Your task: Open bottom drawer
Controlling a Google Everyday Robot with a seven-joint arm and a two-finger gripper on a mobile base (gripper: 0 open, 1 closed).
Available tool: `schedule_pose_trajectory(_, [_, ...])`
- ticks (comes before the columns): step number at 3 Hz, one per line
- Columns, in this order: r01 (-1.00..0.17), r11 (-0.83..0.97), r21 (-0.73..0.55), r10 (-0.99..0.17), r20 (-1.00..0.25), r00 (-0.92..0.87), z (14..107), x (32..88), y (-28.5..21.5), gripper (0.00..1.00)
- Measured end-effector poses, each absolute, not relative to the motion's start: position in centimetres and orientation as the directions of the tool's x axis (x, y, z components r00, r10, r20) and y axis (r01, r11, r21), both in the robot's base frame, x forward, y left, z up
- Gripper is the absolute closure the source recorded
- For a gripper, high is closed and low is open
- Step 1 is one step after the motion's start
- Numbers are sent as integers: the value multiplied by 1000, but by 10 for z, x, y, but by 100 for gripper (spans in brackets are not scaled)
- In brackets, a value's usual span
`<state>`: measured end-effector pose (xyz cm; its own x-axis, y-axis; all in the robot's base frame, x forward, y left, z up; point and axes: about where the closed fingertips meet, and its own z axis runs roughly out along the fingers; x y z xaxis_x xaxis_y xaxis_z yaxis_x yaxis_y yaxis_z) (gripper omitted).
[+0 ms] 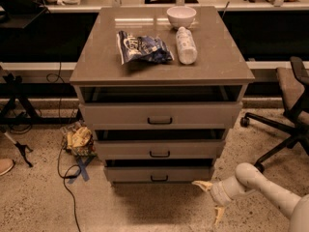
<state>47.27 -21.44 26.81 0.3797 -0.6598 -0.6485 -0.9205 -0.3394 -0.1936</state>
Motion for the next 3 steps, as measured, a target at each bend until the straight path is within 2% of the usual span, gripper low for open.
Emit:
schedule_pose_trajectory(1, [-921,-339,-194,-660,-649,380,268,473,-214,0])
schedule_pose_trajectory(3, [-928,-210,-309,-698,-617,363,225,515,-196,0])
